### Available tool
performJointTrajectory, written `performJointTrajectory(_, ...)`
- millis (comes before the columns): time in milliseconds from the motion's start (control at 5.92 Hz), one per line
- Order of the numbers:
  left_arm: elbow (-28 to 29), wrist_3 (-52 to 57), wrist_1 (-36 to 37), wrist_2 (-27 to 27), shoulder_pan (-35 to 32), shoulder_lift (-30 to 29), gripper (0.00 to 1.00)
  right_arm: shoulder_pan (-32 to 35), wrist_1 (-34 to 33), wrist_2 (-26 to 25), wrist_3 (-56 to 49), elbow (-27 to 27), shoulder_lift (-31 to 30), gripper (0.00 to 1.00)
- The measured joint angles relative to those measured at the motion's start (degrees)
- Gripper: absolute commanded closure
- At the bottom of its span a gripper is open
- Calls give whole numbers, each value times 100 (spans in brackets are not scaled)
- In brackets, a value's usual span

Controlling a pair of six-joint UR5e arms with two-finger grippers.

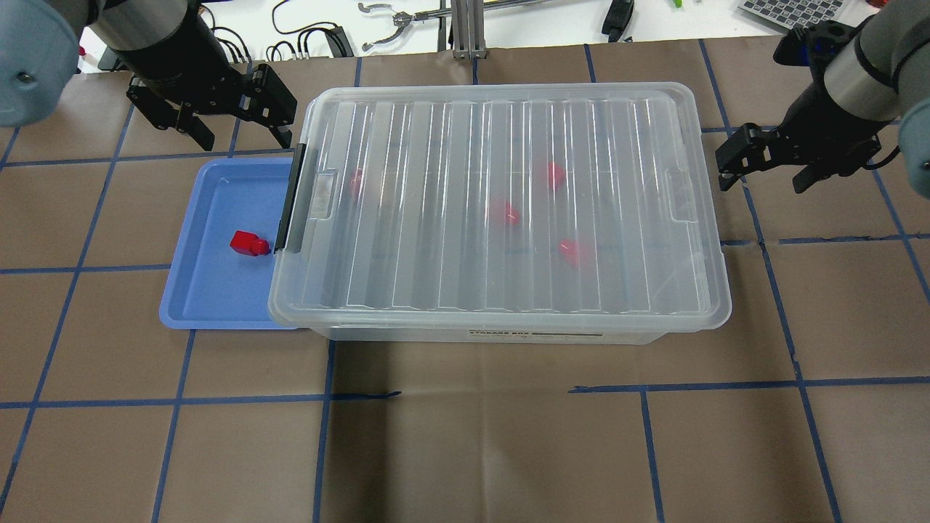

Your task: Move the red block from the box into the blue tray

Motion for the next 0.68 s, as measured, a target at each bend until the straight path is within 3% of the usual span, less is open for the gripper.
performJointTrajectory(338, 0, 0, 2, 6, 0, -5, 1, 771, 1142, -229, 1061, -963, 71, 0)
performJointTrajectory(676, -2, 0, -1, 9, -3, -1, 1, 1324, 1779, -322, 1544, -1472, 146, 0)
